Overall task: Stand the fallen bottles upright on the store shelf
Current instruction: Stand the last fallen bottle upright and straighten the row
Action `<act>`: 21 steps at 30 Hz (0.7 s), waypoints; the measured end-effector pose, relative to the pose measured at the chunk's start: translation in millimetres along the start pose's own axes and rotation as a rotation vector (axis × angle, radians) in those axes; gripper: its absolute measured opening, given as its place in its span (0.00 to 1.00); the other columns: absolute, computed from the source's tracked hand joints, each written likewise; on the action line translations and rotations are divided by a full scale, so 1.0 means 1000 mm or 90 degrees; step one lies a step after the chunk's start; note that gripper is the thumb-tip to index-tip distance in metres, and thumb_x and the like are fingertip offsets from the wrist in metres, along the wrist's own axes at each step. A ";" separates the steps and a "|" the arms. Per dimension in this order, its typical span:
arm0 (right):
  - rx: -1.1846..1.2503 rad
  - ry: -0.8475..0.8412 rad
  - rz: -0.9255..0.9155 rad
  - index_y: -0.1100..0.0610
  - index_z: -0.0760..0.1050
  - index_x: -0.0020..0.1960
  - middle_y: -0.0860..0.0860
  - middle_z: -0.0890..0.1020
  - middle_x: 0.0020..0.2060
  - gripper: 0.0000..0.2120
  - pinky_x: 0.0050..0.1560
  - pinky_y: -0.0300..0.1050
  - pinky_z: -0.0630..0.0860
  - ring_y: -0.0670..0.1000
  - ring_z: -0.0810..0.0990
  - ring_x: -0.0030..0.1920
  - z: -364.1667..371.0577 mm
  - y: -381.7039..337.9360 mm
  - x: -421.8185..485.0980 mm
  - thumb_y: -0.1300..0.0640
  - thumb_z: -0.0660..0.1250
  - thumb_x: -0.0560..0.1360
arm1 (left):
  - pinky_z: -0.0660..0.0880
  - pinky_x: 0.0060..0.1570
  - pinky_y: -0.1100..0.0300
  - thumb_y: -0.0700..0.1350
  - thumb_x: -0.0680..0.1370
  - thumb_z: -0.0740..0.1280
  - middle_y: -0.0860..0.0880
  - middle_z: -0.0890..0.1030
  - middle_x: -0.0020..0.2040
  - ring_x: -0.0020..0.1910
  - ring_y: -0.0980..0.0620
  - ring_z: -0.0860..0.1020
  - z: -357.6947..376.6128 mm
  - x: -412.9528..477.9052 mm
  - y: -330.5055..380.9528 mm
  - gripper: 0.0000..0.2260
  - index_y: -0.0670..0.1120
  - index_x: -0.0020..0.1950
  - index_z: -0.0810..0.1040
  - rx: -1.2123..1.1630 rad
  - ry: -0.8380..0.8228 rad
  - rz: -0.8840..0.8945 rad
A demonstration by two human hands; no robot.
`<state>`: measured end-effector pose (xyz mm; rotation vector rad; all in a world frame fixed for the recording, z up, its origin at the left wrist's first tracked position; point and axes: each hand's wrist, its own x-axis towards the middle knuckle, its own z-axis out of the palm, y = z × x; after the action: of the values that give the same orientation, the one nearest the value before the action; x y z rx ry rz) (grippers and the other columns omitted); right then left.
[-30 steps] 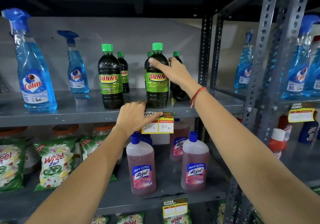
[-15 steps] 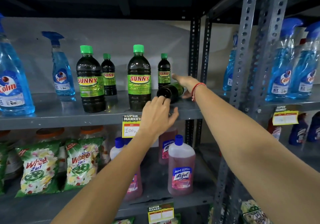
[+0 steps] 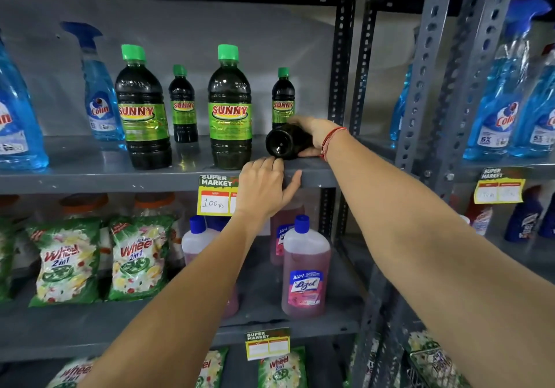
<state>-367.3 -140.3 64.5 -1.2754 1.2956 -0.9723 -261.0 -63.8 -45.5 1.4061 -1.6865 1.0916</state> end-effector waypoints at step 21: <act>-0.192 0.123 -0.322 0.59 0.62 0.68 0.56 0.73 0.62 0.38 0.57 0.46 0.70 0.55 0.73 0.63 -0.011 0.033 0.006 0.46 0.75 0.66 | 0.71 0.33 0.56 0.55 0.76 0.57 0.43 0.81 0.32 0.32 0.43 0.79 0.002 0.000 0.002 0.21 0.40 0.37 0.78 -0.029 0.016 -0.014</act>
<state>-382.8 -143.8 32.7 -1.8361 1.3274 -1.3110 -262.7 -65.1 -46.8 1.3736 -1.6633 1.0479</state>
